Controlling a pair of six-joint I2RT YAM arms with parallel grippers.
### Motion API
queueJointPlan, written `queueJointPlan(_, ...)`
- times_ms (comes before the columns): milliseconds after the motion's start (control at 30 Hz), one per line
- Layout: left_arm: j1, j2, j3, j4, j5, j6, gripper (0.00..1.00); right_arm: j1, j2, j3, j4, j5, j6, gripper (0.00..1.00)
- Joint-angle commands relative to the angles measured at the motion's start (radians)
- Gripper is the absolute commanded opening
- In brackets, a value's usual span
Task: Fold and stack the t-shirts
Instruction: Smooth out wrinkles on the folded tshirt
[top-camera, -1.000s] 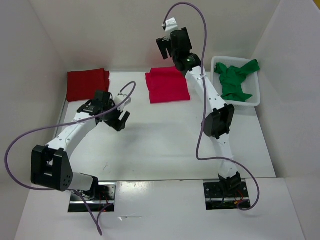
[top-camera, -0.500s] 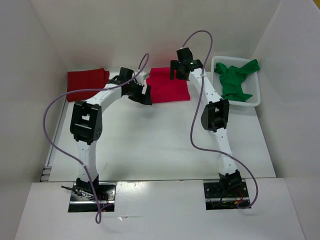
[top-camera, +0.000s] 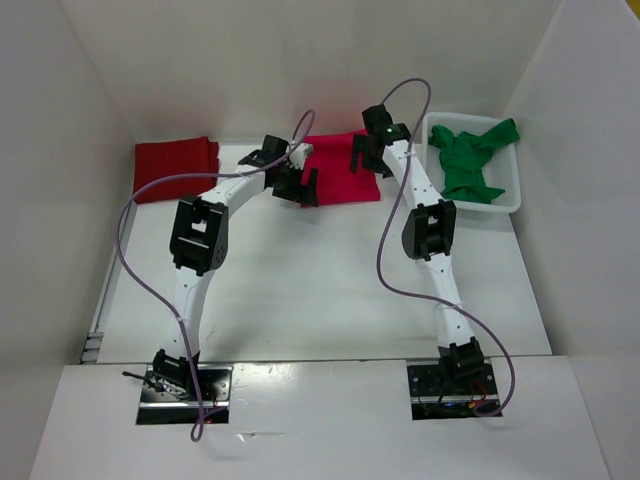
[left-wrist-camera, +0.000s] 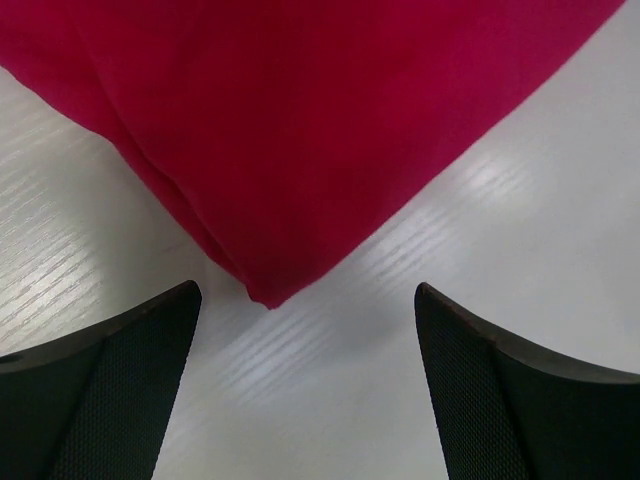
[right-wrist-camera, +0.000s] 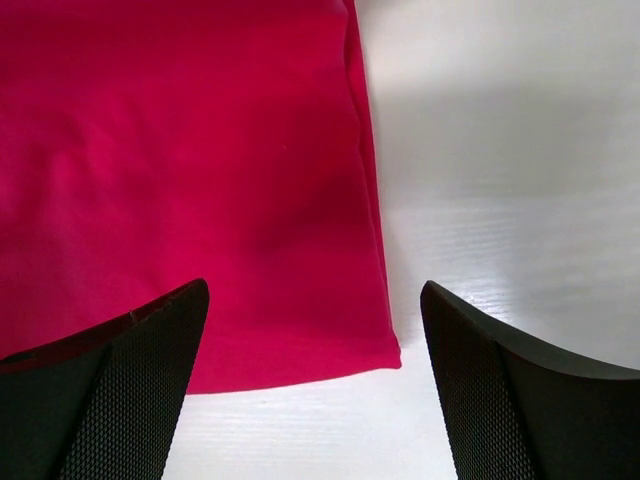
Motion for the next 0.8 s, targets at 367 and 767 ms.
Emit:
queueJointPlan(367,-0.001,0.102,0.120,-0.026,0.003,-0.052,0.63,-0.083,-0.397,-0.953,0.514,-0.229,0.075,0.85)
queueJointPlan(767,-0.001,0.111,0.120,-0.026,-0.018,-0.023,0.25,-0.071,-0.301,-0.829,0.520,-0.275,0.104,0.64)
